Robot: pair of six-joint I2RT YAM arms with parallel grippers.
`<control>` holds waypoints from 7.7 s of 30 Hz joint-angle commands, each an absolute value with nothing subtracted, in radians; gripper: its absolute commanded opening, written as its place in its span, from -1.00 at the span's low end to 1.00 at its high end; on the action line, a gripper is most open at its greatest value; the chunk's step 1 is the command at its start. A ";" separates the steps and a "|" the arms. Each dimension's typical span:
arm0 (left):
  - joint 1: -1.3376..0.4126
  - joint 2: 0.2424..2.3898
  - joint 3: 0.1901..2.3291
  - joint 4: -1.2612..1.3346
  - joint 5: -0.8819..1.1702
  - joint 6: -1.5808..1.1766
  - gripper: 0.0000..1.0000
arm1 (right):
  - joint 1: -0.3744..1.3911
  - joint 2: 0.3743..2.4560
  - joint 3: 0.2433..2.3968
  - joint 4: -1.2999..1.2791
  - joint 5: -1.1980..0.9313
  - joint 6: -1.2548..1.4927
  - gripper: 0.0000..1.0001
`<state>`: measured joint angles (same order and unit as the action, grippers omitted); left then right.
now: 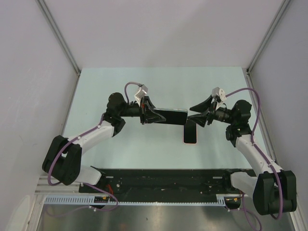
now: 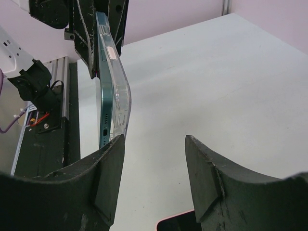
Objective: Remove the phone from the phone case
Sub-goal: Remove the phone case from the phone.
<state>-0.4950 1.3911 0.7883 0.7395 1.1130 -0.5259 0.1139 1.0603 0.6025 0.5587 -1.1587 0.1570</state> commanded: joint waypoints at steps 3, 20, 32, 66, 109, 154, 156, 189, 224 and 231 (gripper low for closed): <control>-0.503 1.370 0.793 0.831 1.094 -0.523 -1.00 | 0.118 1.042 0.604 0.584 -1.160 0.153 0.15; -0.499 1.367 0.781 0.834 1.066 -0.509 -1.00 | 0.106 1.037 0.603 0.574 -1.166 0.143 0.15; -0.503 1.379 0.781 0.839 1.074 -0.514 -1.00 | 0.112 1.043 0.601 0.577 -1.158 0.140 0.15; -0.538 1.382 0.773 0.899 1.120 -0.561 -0.99 | 0.143 1.091 0.601 0.603 -1.196 0.158 0.16; -0.564 1.474 0.716 1.152 1.060 -0.712 -0.99 | 0.302 1.169 0.603 0.726 -1.259 0.281 -0.21; -0.532 1.447 0.704 1.081 0.994 -0.604 0.74 | 0.272 1.166 0.601 0.649 -1.238 0.270 -1.00; -0.512 1.433 0.707 1.078 0.991 -0.600 0.79 | 0.267 1.173 0.601 0.647 -1.235 0.273 -1.00; -0.482 1.170 0.742 0.310 0.687 0.377 1.00 | 0.245 1.341 0.644 0.471 -1.187 0.253 -1.00; -0.853 1.354 0.870 0.130 0.406 0.609 1.00 | 0.248 1.476 0.715 0.272 -1.160 0.305 -1.00; -0.882 1.399 0.893 0.121 0.384 0.615 1.00 | 0.256 1.476 0.715 0.259 -1.163 0.293 -1.00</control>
